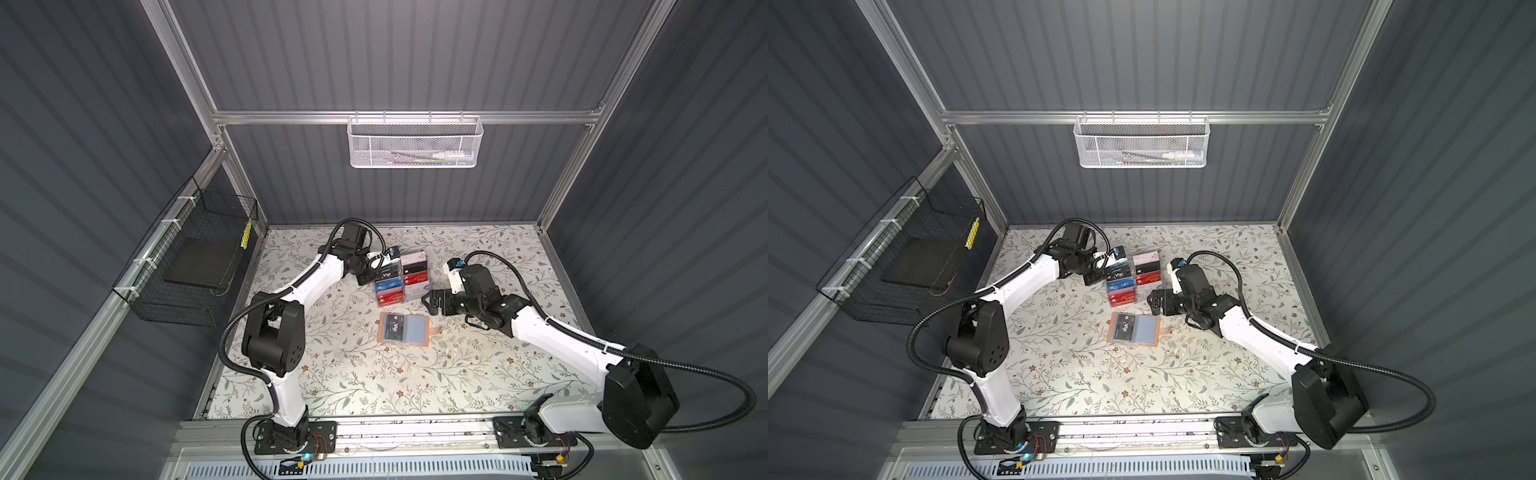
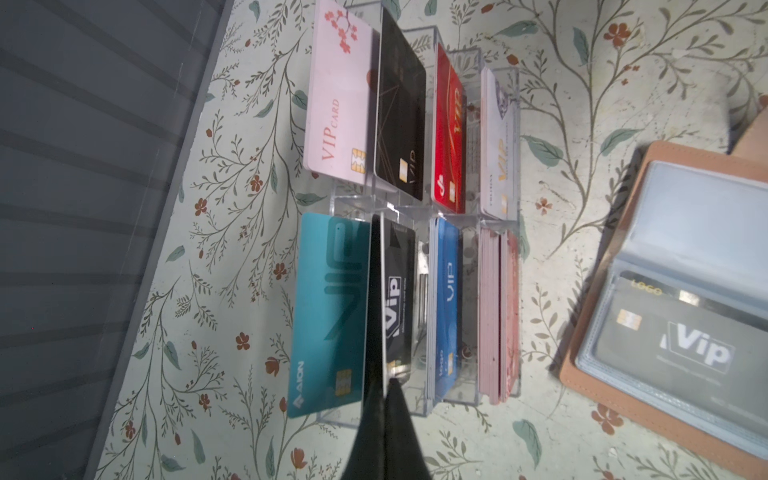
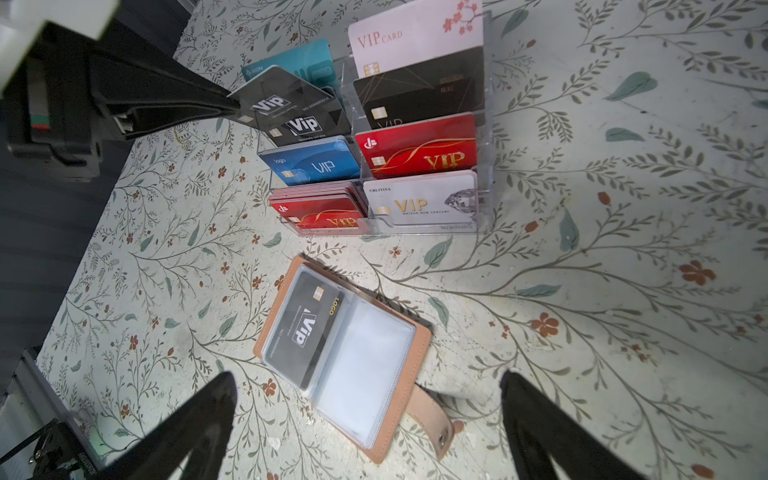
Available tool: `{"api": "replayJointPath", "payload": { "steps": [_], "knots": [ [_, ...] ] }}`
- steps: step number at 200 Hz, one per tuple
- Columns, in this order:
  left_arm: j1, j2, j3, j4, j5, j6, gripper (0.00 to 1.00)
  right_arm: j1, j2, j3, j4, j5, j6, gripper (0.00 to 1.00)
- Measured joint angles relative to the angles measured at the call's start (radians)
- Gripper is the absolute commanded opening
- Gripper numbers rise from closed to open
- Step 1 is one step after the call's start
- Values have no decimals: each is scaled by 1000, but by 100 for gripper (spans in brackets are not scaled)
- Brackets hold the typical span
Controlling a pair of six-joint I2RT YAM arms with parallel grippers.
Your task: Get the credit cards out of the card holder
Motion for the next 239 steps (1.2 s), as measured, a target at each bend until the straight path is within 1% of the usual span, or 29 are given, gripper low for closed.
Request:
{"api": "replayJointPath", "payload": {
  "steps": [59, 131, 186, 239],
  "knots": [
    [-11, 49, 19, -24, -14, 0, 0, 0, 0, 0, 0, -5, 0, 99],
    [-14, 88, 128, -119, -24, 0, 0, 0, -2, 0, 0, -6, 0, 99],
    [-29, 109, 132, -153, -69, 22, 0, 0, -3, 0, 0, -9, 0, 99],
    [-34, 110, 140, -168, -84, 29, 0, 0, -11, 0, 0, -10, 0, 99]
  ]
}}
